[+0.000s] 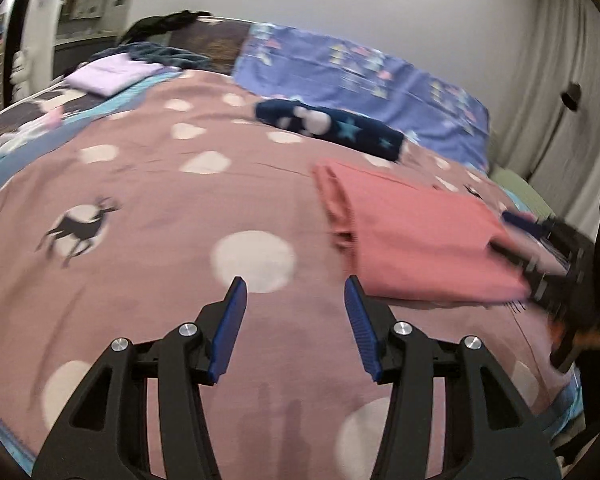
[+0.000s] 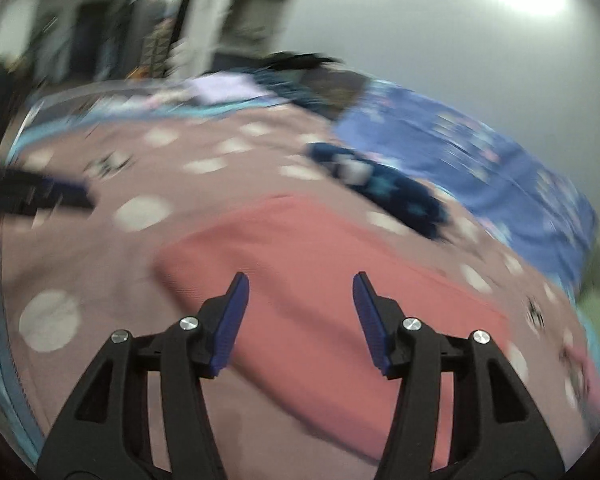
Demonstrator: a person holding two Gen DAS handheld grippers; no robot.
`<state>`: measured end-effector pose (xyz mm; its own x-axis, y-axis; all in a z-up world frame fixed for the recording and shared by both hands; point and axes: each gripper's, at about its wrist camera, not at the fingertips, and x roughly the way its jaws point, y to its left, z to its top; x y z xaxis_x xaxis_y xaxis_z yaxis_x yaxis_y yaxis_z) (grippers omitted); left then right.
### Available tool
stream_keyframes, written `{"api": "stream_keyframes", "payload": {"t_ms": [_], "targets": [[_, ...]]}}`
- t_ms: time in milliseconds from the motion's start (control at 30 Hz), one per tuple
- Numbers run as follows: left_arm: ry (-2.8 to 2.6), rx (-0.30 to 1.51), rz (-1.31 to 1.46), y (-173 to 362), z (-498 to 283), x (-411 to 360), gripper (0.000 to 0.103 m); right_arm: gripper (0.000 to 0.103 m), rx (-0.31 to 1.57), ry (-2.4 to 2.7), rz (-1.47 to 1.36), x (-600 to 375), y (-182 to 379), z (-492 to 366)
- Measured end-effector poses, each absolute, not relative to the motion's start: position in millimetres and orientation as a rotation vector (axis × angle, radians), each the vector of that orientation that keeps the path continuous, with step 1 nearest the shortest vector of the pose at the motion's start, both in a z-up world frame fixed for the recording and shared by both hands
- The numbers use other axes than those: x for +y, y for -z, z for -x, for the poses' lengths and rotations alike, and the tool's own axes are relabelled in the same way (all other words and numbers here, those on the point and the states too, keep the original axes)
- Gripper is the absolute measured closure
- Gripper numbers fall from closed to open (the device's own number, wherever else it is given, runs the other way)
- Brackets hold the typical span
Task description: Fold small clothes
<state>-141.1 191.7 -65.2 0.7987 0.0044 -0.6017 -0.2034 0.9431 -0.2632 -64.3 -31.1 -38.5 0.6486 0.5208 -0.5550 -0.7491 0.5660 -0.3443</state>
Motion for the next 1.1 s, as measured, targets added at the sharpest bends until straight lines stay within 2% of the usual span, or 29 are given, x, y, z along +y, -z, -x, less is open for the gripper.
{"api": "stream_keyframes", "payload": {"t_ms": [167, 367, 500, 667, 1100], "targets": [[-0.134, 0.614, 0.370, 71, 153, 219, 0.052, 0.049, 0.358, -0.818, 0.876, 32, 80, 100], [-0.120, 0.613, 0.390, 79, 147, 236, 0.052, 0.048, 0.317, -0.741, 1.083, 59, 112, 106], [-0.105, 0.611, 0.397, 81, 140, 241, 0.052, 0.050, 0.262, -0.656, 1.113, 71, 119, 103], [-0.089, 0.612, 0.400, 84, 132, 242, 0.051, 0.065, 0.206, -0.618, 1.174, 91, 131, 107], [-0.092, 0.635, 0.422, 93, 123, 251, 0.051, 0.065, 0.285, -0.547, 1.247, 80, 131, 106]]}}
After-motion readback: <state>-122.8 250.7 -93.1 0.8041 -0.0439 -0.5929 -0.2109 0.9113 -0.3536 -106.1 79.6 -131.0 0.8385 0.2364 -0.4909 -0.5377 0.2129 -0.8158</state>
